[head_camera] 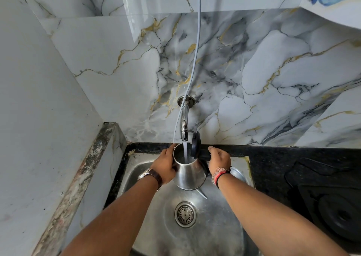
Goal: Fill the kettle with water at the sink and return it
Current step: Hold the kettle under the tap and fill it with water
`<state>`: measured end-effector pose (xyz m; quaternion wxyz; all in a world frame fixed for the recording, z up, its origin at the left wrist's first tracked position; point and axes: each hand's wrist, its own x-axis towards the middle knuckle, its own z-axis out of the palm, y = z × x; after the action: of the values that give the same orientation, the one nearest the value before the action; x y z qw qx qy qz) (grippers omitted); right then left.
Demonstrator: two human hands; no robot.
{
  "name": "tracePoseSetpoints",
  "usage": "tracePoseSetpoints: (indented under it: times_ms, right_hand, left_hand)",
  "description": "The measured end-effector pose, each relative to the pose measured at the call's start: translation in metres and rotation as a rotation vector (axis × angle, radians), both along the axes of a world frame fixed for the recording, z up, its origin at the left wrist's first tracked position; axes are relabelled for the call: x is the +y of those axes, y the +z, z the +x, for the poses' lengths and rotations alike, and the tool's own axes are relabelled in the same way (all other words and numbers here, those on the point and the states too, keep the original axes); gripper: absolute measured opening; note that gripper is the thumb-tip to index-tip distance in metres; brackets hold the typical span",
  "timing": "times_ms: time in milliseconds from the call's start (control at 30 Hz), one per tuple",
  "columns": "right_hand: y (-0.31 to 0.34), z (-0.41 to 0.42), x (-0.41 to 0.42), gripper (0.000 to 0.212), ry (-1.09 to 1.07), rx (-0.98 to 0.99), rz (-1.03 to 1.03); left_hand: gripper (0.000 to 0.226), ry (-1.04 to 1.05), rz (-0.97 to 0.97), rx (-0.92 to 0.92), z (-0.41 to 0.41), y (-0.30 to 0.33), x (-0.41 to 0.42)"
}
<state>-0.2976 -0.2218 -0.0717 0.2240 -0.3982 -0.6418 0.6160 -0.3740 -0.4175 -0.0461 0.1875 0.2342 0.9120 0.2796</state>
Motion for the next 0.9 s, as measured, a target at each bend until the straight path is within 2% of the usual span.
tracePoseSetpoints:
  times_ms: [267, 467, 600, 700, 800, 900]
  right_hand:
    - [-0.003, 0.002, -0.001, 0.041, -0.007, -0.028, -0.005]
    - [-0.004, 0.001, 0.000, 0.046, 0.002, -0.028, 0.010]
    - [-0.002, -0.001, 0.001, 0.047, -0.007, -0.029, 0.017]
    - [-0.004, -0.002, 0.002, 0.051, -0.009, -0.019, 0.015]
    - [-0.003, -0.003, 0.002, 0.051, -0.011, -0.015, 0.023]
    - [-0.004, -0.004, 0.002, 0.052, -0.011, -0.011, 0.030]
  left_hand:
    - [0.094, 0.001, -0.004, 0.003, 0.003, -0.001, -0.001]
    - [0.070, 0.148, 0.015, 0.120, -0.005, 0.008, -0.004]
    - [0.038, 0.199, 0.135, 0.220, -0.015, 0.021, 0.005]
    - [0.041, 0.139, 0.180, 0.322, -0.022, 0.038, 0.015]
    - [0.046, 0.070, 0.269, 0.251, -0.029, 0.051, 0.027]
    - [0.035, 0.029, 0.271, 0.196, -0.033, 0.056, 0.037]
